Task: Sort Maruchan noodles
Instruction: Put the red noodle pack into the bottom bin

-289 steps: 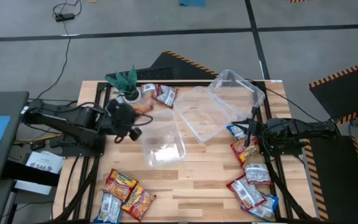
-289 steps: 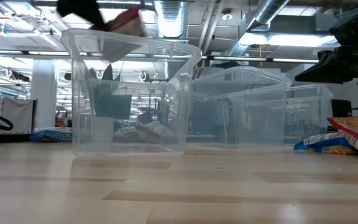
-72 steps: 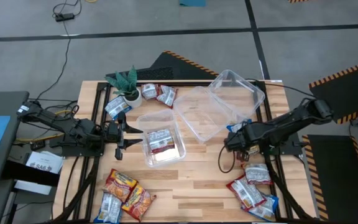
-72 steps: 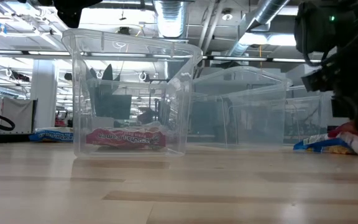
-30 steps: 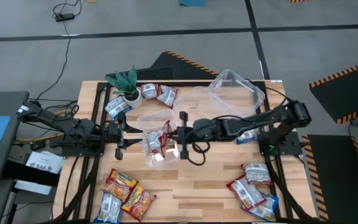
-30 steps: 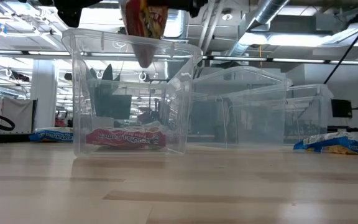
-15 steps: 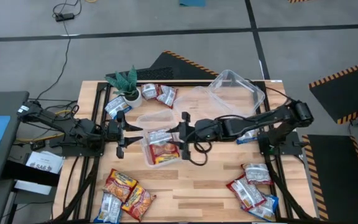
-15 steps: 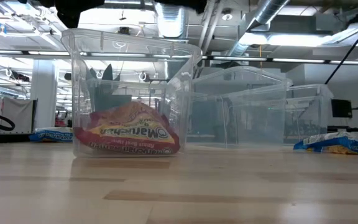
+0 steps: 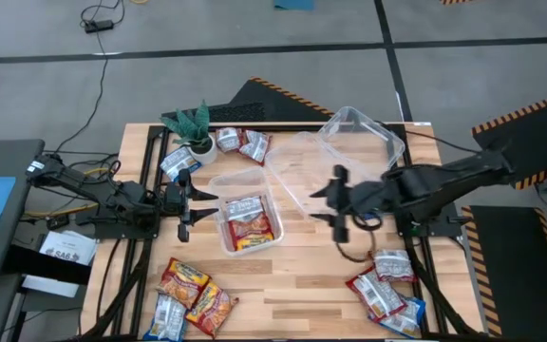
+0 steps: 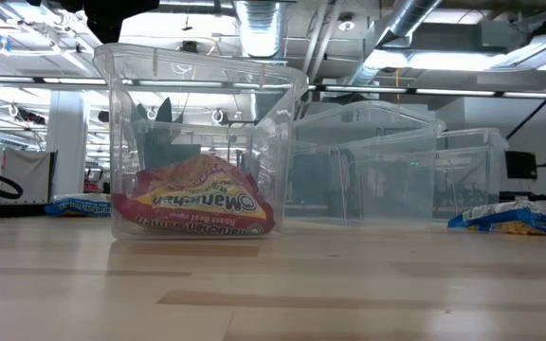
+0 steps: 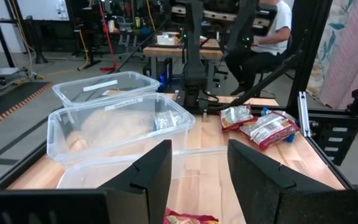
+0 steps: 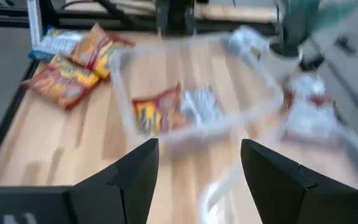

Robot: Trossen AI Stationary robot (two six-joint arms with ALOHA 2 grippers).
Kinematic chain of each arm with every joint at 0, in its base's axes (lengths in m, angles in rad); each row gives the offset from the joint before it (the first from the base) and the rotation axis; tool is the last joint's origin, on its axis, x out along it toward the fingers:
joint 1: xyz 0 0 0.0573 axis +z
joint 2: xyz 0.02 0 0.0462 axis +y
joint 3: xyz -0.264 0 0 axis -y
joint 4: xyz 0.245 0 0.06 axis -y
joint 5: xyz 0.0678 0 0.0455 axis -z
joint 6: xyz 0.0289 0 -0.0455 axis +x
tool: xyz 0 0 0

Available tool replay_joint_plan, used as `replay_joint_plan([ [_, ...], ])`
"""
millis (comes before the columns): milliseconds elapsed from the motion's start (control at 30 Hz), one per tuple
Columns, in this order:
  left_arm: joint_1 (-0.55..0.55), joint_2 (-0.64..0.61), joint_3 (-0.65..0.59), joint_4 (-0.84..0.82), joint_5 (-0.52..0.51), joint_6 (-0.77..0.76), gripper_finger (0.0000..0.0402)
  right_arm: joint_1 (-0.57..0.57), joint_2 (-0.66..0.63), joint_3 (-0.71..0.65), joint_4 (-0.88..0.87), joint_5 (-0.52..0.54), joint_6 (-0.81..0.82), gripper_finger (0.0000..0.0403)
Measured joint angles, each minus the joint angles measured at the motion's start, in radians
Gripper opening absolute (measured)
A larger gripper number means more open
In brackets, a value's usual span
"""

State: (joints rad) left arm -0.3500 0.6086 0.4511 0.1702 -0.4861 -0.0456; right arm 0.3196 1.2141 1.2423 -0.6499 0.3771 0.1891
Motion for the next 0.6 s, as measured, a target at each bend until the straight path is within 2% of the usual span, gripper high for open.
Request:
replay_joint_plan([
  [233, 0.0, 0.0, 0.0, 0.001, 0.0, -0.001, 0.0144, 0.096, -0.069, 0.0, -0.198, -0.001, 0.277, 0.0246],
  [300, 0.0, 0.0, 0.0, 0.0, 0.0, -0.002, 0.0144, 0.123, -0.067, 0.0, -0.246, -0.046, 0.381, 0.0246],
  [467, 0.0, 0.0, 0.0, 0.0, 0.0, -0.003, 0.0144, 0.206, -0.008, -0.007, -0.377, -0.24, 0.696, 0.0246],
  [600, 0.0, 0.0, 0.0, 0.0, 0.0, -0.004, 0.0144, 0.291, 0.071, -0.037, -0.457, -0.327, 0.928, 0.0246],
])
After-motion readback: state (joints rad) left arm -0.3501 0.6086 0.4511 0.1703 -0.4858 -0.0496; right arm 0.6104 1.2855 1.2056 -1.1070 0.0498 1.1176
